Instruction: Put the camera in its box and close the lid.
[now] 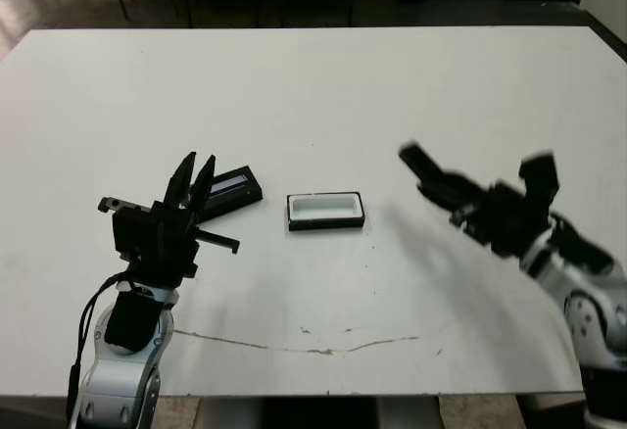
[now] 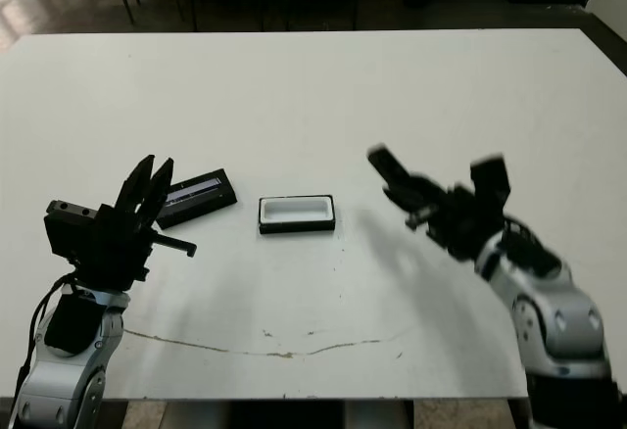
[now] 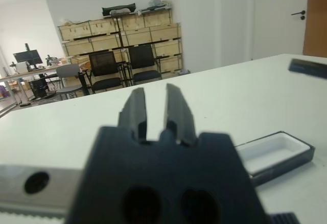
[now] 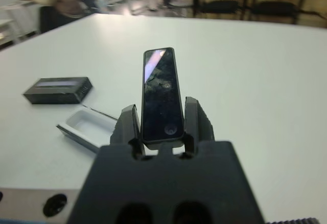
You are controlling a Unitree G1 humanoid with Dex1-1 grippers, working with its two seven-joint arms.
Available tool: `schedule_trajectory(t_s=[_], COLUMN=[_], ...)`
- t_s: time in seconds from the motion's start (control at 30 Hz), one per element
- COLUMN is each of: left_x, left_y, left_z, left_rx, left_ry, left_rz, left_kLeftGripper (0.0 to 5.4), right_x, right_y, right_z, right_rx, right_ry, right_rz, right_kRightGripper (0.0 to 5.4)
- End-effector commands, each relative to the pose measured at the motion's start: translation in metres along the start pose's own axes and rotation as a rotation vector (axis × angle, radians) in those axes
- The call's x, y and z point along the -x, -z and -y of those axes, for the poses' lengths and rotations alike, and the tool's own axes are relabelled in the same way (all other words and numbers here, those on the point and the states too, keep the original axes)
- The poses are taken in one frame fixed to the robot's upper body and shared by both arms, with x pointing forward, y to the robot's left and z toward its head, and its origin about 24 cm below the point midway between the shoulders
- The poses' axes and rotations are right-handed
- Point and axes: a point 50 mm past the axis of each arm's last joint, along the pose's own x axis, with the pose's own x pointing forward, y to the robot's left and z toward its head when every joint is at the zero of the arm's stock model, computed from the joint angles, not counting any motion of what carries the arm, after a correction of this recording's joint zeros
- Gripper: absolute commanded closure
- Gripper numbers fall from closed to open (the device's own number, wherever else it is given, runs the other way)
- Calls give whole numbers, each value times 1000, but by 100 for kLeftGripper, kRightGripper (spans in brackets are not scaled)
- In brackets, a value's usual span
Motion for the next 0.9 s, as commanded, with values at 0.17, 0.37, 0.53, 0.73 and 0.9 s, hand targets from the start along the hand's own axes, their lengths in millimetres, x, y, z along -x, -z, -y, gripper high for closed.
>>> schedule_trajectory(t_s=[0.17, 0.37, 0.53, 0.73, 0.9], left_x=[3, 4, 3, 2, 1], left_y=[5, 6, 6, 6, 6], left_z=[3, 2, 2, 1, 1], left_rx=[1, 6, 6, 9, 8], left_ry=[-4, -12, -14, -19, -17], left_rz=[-25, -26, -26, -27, -22], left_kLeftGripper=[540, 540, 540, 540, 540], right_x=[-29, -51, -63, -73, -76], right_y=[-11, -23, -25, -22, -22], right_z=[10, 3, 0, 0, -1], right_rx=[162, 246, 328, 378, 406], right_ry=[-147, -327, -431, -575, -660], right_rz=[-52, -124, -244, -342, -383], right_kRightGripper=[523, 523, 524, 524, 524])
